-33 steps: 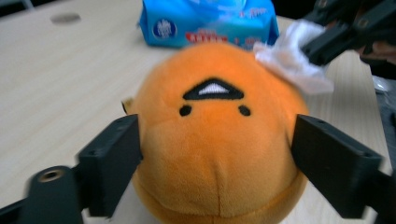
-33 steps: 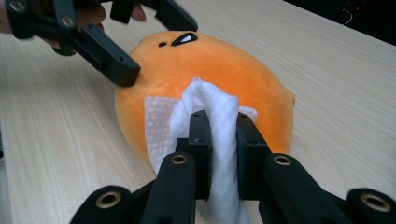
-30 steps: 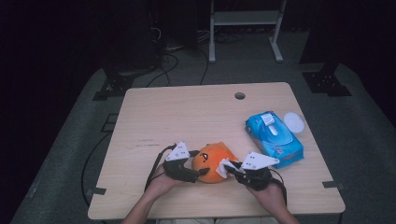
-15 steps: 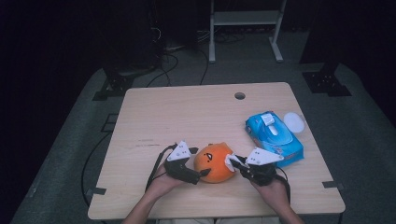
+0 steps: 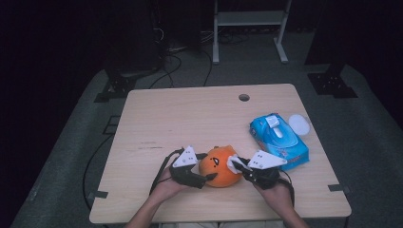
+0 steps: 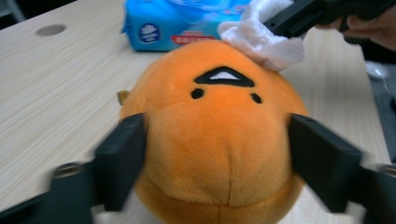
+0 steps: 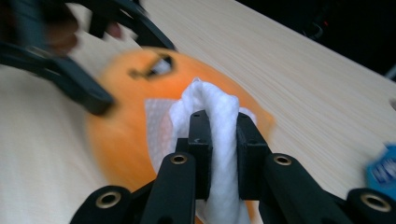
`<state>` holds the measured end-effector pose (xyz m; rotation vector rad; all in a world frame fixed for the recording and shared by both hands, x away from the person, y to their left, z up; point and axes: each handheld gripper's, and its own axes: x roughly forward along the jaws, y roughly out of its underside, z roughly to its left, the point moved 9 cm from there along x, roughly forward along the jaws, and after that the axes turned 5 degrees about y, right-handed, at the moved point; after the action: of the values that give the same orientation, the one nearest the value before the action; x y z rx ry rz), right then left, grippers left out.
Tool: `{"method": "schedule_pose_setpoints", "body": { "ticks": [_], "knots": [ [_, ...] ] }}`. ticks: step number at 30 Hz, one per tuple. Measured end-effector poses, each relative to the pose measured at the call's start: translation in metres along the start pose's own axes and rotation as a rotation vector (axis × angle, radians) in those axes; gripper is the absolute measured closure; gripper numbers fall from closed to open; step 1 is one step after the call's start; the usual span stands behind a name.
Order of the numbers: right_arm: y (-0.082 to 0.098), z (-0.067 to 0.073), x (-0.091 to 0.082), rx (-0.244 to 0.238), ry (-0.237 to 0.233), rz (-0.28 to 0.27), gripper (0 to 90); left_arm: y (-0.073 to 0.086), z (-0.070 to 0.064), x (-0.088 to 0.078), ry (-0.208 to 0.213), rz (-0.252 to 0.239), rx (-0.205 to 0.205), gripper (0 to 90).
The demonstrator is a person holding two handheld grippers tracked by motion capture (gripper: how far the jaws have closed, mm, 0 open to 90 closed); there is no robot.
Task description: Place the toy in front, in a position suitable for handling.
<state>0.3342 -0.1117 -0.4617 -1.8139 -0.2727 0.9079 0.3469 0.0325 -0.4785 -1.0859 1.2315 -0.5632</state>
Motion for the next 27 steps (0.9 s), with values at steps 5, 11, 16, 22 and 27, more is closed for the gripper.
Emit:
{"method": "schedule_pose_setpoints", "body": {
  "ticks": [5, 11, 16, 22, 27],
  "knots": [
    [0.004, 0.000, 0.000, 0.020, -0.004, 0.007, 78.8, 0.009, -0.001, 0.003, 0.038, 0.036, -0.050, 14.6],
    [-0.009, 0.038, 0.002, -0.084, -0.051, -0.022, 78.6, 0.001, -0.010, 0.004, 0.018, 0.045, 0.058, 30.4],
    [-0.007, 0.037, 0.004, -0.082, -0.078, -0.032, 72.0, 0.002, -0.009, 0.005, 0.022, 0.042, 0.049, 30.7],
    [-0.005, 0.038, 0.006, -0.110, -0.039, -0.035, 69.8, 0.001, -0.010, 0.006, 0.019, 0.052, 0.083, 31.8],
    [-0.006, 0.023, 0.003, -0.085, 0.019, -0.009, 78.4, -0.004, -0.006, 0.006, -0.007, 0.006, 0.025, 19.2]
  ]
}}
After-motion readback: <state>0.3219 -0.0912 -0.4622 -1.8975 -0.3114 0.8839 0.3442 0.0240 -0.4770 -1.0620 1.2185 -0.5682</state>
